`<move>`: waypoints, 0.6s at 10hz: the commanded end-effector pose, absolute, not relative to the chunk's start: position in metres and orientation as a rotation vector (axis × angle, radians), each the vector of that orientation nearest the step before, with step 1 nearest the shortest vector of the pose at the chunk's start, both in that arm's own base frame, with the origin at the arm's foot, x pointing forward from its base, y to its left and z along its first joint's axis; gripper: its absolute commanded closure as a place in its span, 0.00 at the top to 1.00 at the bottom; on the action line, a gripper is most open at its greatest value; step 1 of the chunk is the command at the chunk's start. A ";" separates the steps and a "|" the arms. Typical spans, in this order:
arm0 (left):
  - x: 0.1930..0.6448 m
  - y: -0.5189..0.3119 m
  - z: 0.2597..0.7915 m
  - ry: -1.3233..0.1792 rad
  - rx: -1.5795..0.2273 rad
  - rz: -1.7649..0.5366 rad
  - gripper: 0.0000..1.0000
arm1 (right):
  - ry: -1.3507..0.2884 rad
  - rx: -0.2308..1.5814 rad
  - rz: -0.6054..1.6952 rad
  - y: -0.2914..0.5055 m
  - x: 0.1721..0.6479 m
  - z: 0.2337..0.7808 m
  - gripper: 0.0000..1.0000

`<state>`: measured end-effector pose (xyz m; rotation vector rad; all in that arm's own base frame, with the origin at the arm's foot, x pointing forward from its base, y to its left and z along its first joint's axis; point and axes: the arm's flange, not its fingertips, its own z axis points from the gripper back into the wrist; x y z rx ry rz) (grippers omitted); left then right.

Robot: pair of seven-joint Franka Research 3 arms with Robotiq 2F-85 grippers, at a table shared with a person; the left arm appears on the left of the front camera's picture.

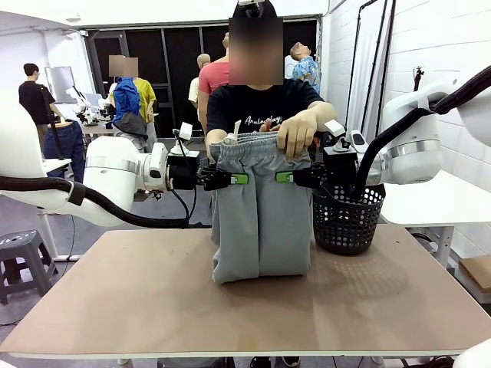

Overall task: Fold the training pants.
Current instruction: Release the ends of the Training pants and then grab the overlapped ends.

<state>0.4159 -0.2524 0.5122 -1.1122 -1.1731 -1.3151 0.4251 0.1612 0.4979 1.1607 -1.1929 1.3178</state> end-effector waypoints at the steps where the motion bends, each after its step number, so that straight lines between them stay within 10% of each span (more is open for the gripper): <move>1: 0.415 -0.252 0.517 -1.172 -1.114 -1.308 0.00 | -1.215 1.175 1.310 0.161 0.423 0.498 0.00; 6: 0.415 -0.252 0.517 -1.172 -1.114 -1.308 0.00 | -1.215 1.175 1.310 0.161 0.423 0.498 0.00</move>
